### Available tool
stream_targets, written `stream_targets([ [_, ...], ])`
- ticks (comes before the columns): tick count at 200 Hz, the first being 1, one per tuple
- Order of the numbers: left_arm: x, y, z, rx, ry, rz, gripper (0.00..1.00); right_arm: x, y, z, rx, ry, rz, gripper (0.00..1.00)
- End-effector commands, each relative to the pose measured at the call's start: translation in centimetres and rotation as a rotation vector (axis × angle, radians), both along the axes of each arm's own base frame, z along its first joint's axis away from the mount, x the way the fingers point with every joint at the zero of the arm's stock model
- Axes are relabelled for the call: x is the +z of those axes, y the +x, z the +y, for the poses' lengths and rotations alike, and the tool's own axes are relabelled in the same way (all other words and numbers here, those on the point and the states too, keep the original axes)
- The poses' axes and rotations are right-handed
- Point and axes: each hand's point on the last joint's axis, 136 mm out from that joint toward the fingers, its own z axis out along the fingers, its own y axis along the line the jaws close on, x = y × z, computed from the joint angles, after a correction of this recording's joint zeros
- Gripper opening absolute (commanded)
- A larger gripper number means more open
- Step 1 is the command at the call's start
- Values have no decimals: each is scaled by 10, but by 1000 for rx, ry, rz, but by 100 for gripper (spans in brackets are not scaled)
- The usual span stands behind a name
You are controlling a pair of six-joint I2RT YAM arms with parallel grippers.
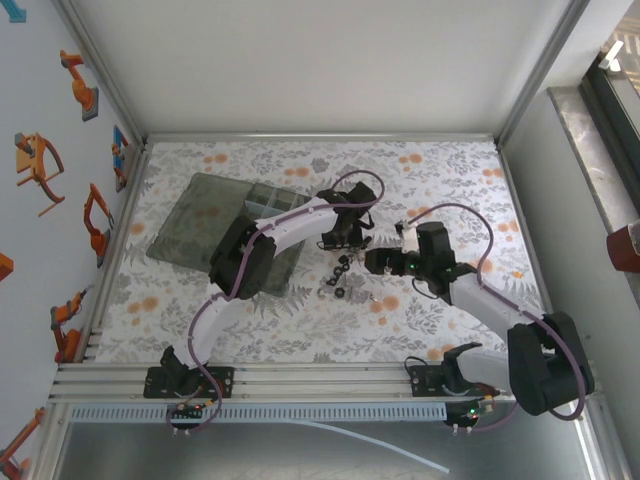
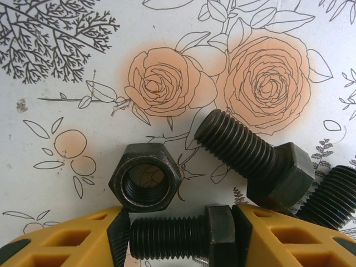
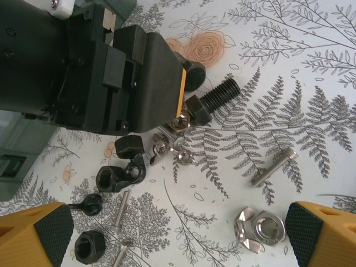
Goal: Sort the screws and nuts into containers
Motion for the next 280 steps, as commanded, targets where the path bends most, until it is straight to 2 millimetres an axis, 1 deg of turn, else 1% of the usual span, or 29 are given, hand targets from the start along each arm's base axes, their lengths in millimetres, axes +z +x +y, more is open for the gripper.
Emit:
stream_targets([
  [1,-3,-2,7,9,38,13,46,25,16,14,68,19,-99,99],
  [20,10,3,7,13,24,-22,41,21,17,15,70,16,-96,99],
  [52,35,10,4,6,-23,-84,38,15,14,14,66,26,-81,99],
  [82,62,9,3,-15,-67,-118,38,21,11,15,75,37,-89,99],
  [93,74,7,8,-18,-75,-133,37,24,11,17,77,46,-91,99],
  [110,88,1,23,-8,-80,-152,37,29,10,21,93,75,-90,99],
  [134,101,-15,58,46,-78,-164,37,36,10,33,123,114,-97,99],
  [152,104,-30,90,112,-64,-170,37,40,8,48,159,111,-113,99],
  [162,101,-38,108,155,-51,-166,37,42,7,58,186,110,-120,99],
  [184,92,-54,145,261,-17,-153,37,49,1,84,251,123,-140,99],
  [204,79,-62,170,352,1,-144,37,55,-5,106,301,139,-158,99],
  [220,69,-63,182,392,3,-133,37,54,-8,121,333,136,-151,99],
  [239,63,-58,185,401,3,-127,37,54,-9,131,349,145,-142,99],
  [259,59,-52,186,406,21,-127,38,54,-9,132,345,154,-140,99],
  [280,54,-49,186,410,27,-127,39,53,-11,129,340,136,-143,99],
])
